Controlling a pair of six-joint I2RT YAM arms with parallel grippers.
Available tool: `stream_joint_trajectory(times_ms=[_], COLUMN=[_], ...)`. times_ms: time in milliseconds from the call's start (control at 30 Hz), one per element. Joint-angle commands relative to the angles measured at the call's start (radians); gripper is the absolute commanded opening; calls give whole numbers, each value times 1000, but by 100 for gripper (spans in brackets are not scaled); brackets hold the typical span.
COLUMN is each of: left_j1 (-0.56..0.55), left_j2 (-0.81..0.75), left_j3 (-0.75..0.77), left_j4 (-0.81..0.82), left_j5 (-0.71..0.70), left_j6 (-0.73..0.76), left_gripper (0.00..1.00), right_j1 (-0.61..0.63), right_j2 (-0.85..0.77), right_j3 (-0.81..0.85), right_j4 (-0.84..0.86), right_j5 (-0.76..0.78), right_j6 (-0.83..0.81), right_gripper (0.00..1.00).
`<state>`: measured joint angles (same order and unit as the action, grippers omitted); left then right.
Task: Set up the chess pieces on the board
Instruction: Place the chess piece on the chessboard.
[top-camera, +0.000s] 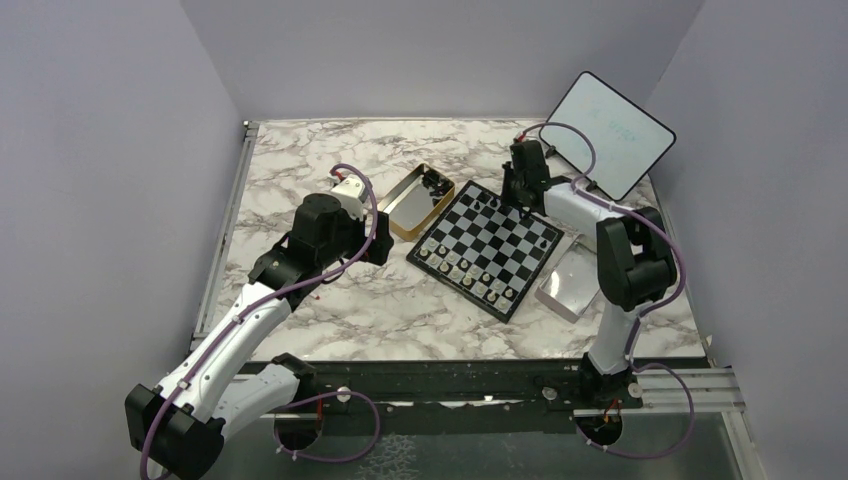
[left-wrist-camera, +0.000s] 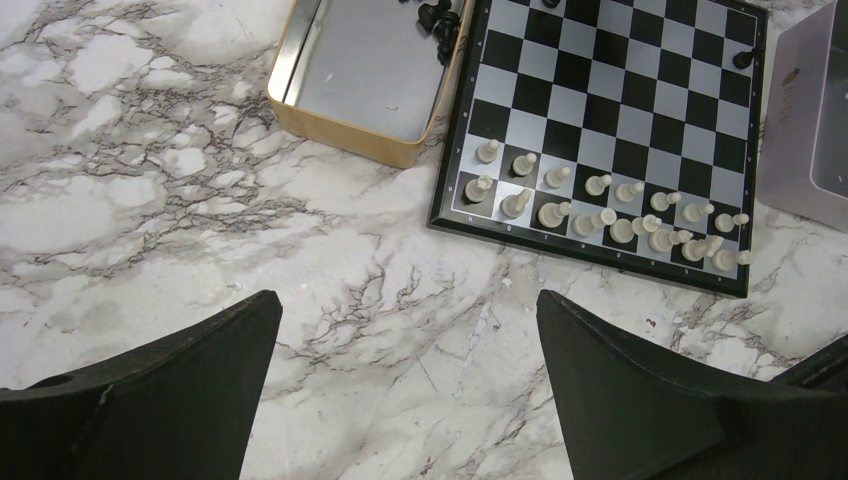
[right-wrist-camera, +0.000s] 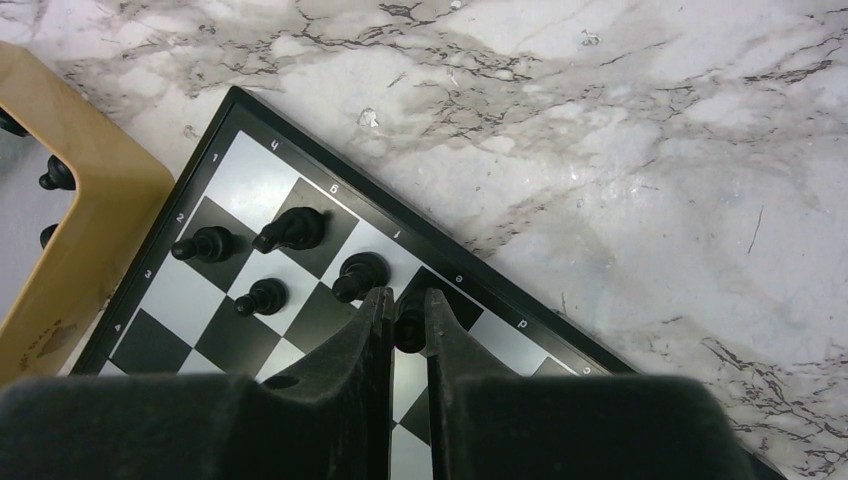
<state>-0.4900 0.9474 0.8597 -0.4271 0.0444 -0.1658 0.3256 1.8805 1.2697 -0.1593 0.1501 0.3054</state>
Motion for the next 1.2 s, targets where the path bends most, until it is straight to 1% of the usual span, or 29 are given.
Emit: stream_joint_trajectory(times_ms=[0,367,933,1100,1167], left_j1=[3,3,2,2,2], left_j2=[-1,2,-2,-4,-3], left_j3=[-5,-5,-6,-7,-7], left_j4=[27,27,27,27,27], left_j5=[20,22,23,22,22], left_j6=[11,11,11,11,11], left_gripper=[99,99,99,99,99], right_j1=[-9,-11,-11,-11,-11], right_j2=[29,28,50,48,46], right_j3=[22,49,73,84,88], right_j4=[-20,-86,-125,-137,-142], right_j5=[-20,-14,-31,-26,-26], right_j6=[0,2,15,21,23], right_gripper=[15,15,15,26,26])
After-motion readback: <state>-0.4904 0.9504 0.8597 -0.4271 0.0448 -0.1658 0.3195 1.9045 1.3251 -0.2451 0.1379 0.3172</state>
